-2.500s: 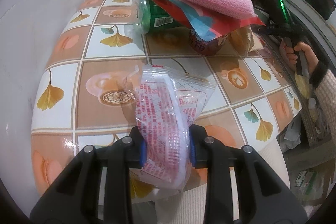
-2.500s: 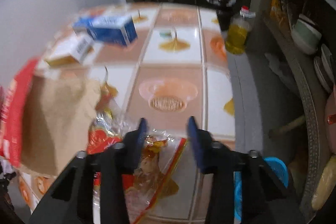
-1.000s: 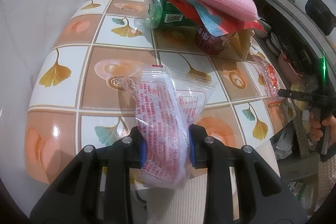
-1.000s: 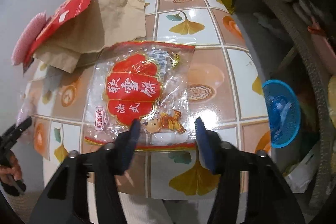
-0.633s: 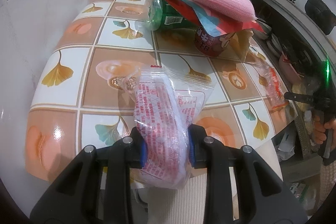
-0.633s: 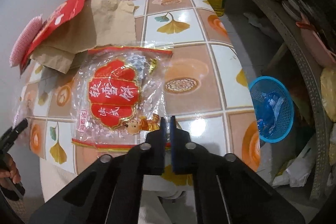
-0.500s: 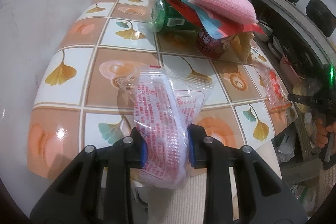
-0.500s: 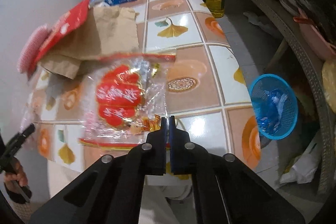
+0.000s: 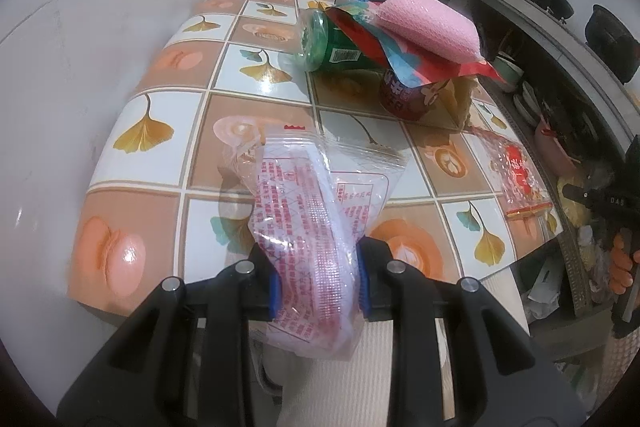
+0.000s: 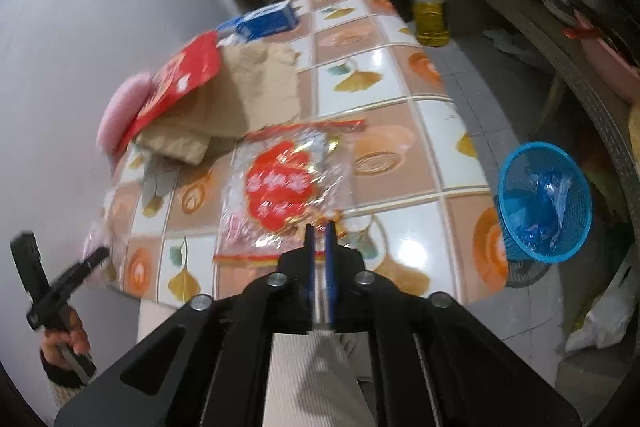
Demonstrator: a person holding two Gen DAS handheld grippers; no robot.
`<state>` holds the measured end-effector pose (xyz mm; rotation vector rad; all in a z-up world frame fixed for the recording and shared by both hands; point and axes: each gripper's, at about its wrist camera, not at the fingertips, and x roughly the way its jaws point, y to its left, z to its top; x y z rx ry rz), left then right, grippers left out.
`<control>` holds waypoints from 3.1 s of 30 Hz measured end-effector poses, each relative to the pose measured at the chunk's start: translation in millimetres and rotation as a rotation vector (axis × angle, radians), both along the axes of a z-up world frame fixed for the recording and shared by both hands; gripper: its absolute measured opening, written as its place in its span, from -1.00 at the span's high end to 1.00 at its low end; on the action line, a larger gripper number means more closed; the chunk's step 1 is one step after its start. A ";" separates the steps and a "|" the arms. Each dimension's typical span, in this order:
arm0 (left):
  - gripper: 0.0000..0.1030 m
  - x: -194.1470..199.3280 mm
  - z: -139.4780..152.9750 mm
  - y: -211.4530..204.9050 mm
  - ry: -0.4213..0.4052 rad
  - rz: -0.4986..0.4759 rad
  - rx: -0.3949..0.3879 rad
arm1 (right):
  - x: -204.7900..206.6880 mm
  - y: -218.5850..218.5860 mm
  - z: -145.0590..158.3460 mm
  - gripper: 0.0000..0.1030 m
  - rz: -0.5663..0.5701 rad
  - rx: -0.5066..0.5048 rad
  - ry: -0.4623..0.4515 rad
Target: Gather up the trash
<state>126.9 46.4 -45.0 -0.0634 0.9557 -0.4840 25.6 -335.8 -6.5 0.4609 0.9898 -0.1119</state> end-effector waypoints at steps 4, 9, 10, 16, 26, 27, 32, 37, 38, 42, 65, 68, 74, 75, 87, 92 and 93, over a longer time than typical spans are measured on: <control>0.50 -1.2 -1.2 -4.3 0.006 -0.008 -0.002 | 18.6 26.6 -3.2 -0.44 0.075 -0.072 0.009; 0.50 -1.8 -2.2 -8.0 0.013 -0.020 -0.006 | 59.8 47.2 -22.2 -0.60 0.124 -0.164 0.086; 0.50 -1.4 -2.4 -7.9 0.015 -0.022 -0.009 | 69.0 50.6 -27.4 -0.61 0.134 -0.194 0.106; 0.49 3.3 -8.2 -7.6 0.027 -0.028 -0.014 | 96.8 62.0 -47.6 -0.87 0.171 -0.268 0.172; 0.49 7.9 -13.2 -8.3 0.032 -0.043 -0.032 | 97.2 58.3 -49.1 -0.70 0.157 -0.270 0.191; 0.49 8.1 -13.2 -7.6 0.032 -0.042 -0.035 | 96.1 58.3 -47.5 -0.55 0.146 -0.273 0.189; 0.49 8.4 -13.0 -4.0 0.025 -0.035 -0.043 | 92.9 47.1 -40.5 0.10 0.100 -0.257 0.193; 0.49 4.8 -9.5 0.3 0.012 -0.019 -0.048 | 92.2 49.2 -39.4 0.58 0.117 -0.243 0.187; 0.49 3.4 -8.0 1.4 0.007 -0.015 -0.050 | 91.9 50.5 -39.2 0.68 0.118 -0.239 0.181; 0.50 -3.3 -1.4 4.8 -0.015 -0.006 -0.051 | 89.9 50.9 -38.8 0.93 0.113 -0.206 0.168; 0.51 -44.8 36.4 -11.1 -0.085 -0.057 -0.048 | 6.6 -19.6 -17.3 0.54 -0.056 0.134 0.043; 0.51 -43.8 31.5 -16.5 -0.073 -0.068 -0.046 | -5.8 -39.8 -35.0 0.27 -0.130 0.278 0.068; 0.51 -41.3 21.3 -29.6 -0.045 -0.097 -0.042 | -3.5 -55.8 -63.0 0.13 -0.215 0.498 0.074; 0.51 -40.9 20.8 -30.9 -0.042 -0.099 -0.045 | 0.5 -56.4 -65.0 0.11 -0.224 0.524 0.066; 0.51 -36.1 15.0 -37.1 -0.027 -0.113 -0.058 | 23.5 -56.2 -77.6 0.41 -0.301 0.648 0.028; 0.51 -36.4 13.4 -38.4 -0.025 -0.119 -0.066 | 25.3 -59.2 -87.4 0.70 -0.337 0.689 0.024; 0.51 -36.4 13.3 -38.4 -0.025 -0.121 -0.066 | 25.0 -59.0 -88.3 0.76 -0.342 0.689 0.021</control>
